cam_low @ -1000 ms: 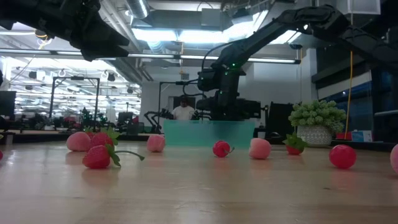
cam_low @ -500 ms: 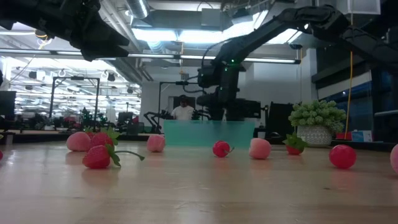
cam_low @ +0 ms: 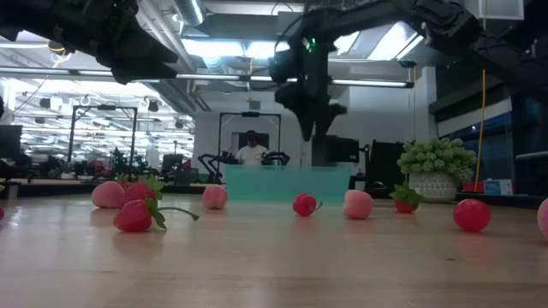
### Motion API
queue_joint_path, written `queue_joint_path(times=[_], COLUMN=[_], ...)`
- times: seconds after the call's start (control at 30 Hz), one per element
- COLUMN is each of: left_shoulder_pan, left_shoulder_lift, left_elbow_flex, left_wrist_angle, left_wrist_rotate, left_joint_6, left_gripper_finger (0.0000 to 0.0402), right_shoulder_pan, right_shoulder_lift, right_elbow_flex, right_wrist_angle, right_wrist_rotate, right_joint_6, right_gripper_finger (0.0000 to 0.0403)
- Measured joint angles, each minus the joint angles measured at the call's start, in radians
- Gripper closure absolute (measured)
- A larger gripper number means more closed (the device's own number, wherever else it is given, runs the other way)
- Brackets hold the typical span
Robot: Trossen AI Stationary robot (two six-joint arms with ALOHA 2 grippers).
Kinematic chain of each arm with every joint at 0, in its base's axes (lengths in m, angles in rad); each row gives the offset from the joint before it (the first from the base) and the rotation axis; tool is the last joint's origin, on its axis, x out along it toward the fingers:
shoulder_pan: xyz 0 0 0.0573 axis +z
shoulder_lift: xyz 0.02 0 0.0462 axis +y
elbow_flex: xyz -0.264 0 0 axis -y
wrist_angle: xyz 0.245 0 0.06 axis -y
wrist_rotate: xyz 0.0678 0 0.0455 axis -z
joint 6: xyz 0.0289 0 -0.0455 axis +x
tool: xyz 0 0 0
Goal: Pick and placing Produce into tupperware
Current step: Put the strawberry into the blue basket
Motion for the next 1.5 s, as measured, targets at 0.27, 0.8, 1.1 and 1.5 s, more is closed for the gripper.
queue_joint_path(times=[0.27,0.8,1.1,1.5], left_shoulder_pan=[0.0,0.0,0.0,0.0], left_shoulder_lift=[0.0,0.0,0.0,0.0], left_elbow_flex=[0.0,0.0,0.0,0.0], left_wrist_angle=[0.0,0.001,0.005,0.0], left_wrist_rotate=[0.0,0.0,0.0,0.0], left_joint_6=[0.0,-0.002,-0.003,-0.029], left_gripper_finger=[0.0156,0.0156,0.0156,0.0156], right_shoulder_pan=[0.129,0.468,0.577,0.626], right_shoulder_lift=[-0.099,-0.407,-0.648,-0.911], right_elbow_flex=[-0.019,-0.121,-0.635,-1.147], right_wrist_angle=[-0.023,-0.022,0.032,0.607], right_wrist_rotate=[0.062,0.316,0.353,0.249], right_joint_6=[-0.03,0.037,0.361,0.264], right_gripper_finger=[0.0242,0.0251,0.0251,0.0251])
